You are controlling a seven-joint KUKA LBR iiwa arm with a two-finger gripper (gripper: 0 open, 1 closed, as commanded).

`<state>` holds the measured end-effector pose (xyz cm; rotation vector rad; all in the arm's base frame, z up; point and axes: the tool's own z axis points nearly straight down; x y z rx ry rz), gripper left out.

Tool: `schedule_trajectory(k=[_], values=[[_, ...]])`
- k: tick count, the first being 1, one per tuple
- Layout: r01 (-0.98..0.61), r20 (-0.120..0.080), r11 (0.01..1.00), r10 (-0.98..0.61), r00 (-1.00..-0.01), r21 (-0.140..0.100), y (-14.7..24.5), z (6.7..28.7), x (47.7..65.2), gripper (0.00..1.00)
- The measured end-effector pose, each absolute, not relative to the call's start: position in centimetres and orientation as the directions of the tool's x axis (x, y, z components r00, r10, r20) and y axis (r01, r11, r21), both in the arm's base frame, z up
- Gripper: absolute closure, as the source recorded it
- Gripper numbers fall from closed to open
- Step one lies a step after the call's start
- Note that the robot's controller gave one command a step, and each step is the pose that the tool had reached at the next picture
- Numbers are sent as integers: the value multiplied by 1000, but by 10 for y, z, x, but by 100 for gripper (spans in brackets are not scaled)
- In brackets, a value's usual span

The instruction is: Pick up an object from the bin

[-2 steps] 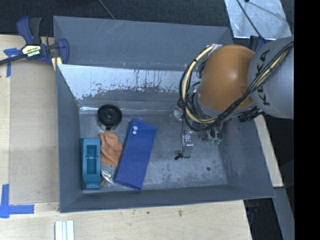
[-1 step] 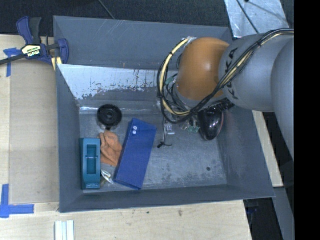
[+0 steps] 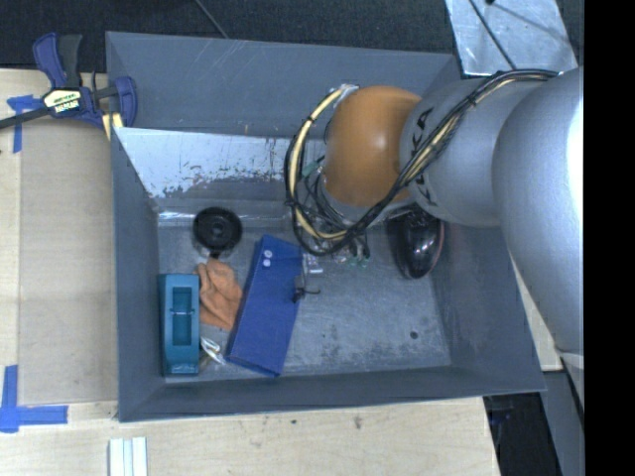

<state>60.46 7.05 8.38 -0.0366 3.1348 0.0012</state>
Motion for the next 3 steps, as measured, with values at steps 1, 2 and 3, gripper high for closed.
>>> schedule_trajectory(k=[1, 2, 3], values=[[47, -14, 999, 47, -999, 2, 101, 87, 595, 100], [47, -14, 999, 47, -999, 2, 101, 87, 595, 100], [18, -3, 1000, 18, -1000, 1, 131, 208, 615, 100]])
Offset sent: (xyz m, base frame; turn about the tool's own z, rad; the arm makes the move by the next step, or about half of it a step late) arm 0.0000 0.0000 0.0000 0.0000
